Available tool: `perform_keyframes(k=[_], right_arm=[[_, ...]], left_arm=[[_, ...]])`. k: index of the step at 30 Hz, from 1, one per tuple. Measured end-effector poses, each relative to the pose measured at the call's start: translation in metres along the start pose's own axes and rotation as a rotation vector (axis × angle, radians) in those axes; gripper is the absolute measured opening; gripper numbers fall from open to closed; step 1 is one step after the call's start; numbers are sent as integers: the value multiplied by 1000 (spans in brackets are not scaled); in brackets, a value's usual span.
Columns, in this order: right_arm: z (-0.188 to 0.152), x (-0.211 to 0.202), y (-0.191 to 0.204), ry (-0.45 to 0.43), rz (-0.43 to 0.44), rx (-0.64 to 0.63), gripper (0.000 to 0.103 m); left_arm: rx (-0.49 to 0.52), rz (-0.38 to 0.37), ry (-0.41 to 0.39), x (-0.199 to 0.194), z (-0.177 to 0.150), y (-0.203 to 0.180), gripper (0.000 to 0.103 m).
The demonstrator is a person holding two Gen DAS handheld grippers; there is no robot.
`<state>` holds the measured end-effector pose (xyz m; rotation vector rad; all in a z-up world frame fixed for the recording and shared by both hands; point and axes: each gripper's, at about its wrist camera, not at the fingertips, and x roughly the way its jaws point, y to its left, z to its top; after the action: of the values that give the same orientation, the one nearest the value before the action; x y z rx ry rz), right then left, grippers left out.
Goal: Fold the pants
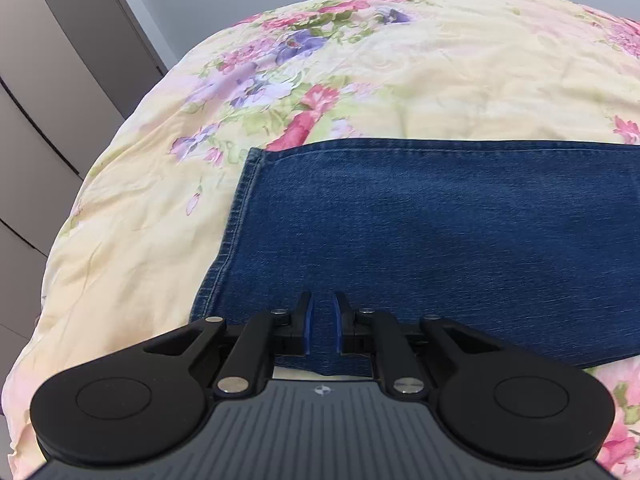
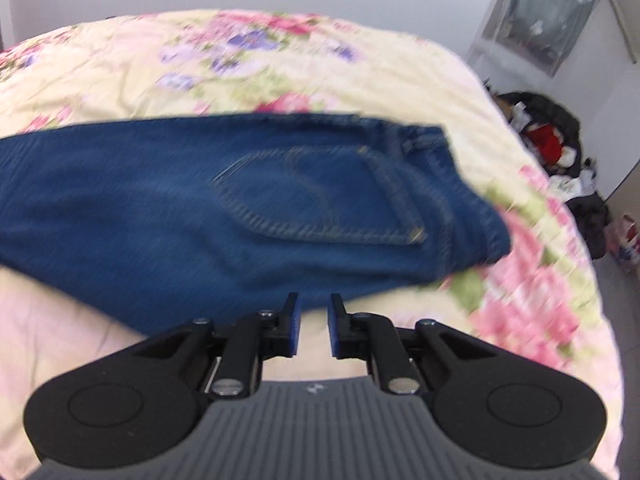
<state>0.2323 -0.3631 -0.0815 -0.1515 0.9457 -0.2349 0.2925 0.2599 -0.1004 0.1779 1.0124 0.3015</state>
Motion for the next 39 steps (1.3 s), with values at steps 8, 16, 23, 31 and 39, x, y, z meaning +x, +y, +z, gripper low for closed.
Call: perform_keyframes(k=[8,16,23,31,39], right_arm=[[43,44,-17,7,-12,34,8],[74,91,12,-7,8,-12,7],[100,154,37,31,10,-53,7],[144,210,43,29,-12,-7,5],[152,220,47,38,-26,-9,2]], left_arm=[[17,-78,-49,-11,10,-19,15],[25,-108,-62,4,18,-36,15],[-15,-140,-55,43,29,-38,15],[-66,-144,-64,77,63,-38,14],[-72,-98,-73,75,69,-46,13]])
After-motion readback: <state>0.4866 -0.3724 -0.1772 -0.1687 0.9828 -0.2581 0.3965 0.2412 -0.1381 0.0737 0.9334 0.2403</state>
